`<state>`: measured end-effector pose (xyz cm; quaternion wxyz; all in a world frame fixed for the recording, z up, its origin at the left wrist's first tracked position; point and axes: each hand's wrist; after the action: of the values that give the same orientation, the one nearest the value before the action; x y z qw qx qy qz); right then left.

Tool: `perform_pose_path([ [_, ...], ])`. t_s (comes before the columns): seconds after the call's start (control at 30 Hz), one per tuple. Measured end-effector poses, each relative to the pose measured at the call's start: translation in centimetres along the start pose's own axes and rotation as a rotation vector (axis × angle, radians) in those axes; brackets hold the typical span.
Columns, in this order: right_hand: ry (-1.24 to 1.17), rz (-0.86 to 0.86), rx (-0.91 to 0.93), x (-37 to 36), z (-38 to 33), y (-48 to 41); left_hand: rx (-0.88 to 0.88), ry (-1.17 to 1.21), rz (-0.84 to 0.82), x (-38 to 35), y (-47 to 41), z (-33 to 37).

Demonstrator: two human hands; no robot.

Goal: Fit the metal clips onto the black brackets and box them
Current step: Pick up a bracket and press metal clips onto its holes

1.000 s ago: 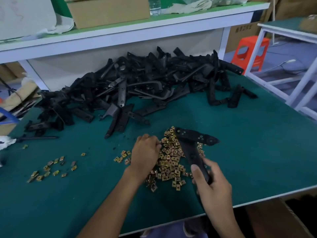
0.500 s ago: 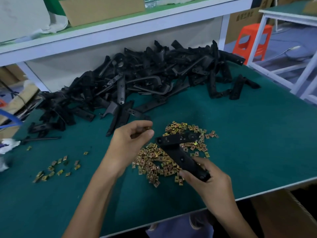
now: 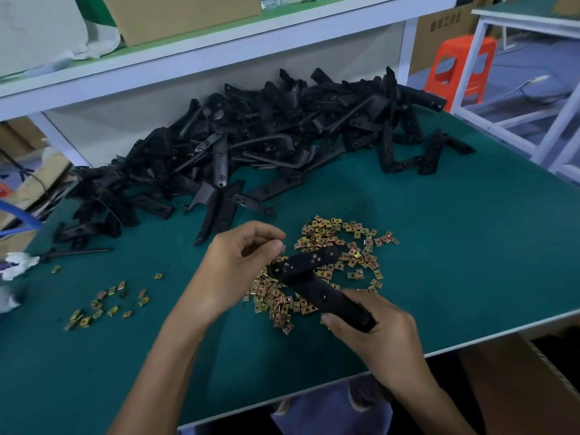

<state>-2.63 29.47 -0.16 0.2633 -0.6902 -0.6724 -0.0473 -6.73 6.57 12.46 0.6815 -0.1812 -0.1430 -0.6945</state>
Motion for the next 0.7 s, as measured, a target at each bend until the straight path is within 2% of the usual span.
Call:
perform_pose_path([
  [0.27, 0.001, 0.009, 0.029, -0.1, -0.1, 0.0, 0.034, -0.102, -0.016, -0.2, 0.4, -0.7],
  [0.4, 0.017, 0.004, 0.028, 0.1, -0.3, -0.1, 0.047, -0.094, -0.041, -0.4, 0.5, -0.8],
  [0.7, 0.006, 0.009, 0.046, 0.1, -0.6, -0.2, 0.069, -0.018, 0.028, -0.8, 0.5, -1.1],
])
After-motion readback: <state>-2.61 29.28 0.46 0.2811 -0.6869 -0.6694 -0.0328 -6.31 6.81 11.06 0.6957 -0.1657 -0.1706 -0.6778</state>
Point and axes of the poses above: each hand's wrist, its own y-axis away from the middle knuckle, its own x-axis out of the back of the hand, z = x × y, and after that the axes turned 2 degrees about x, right-handed
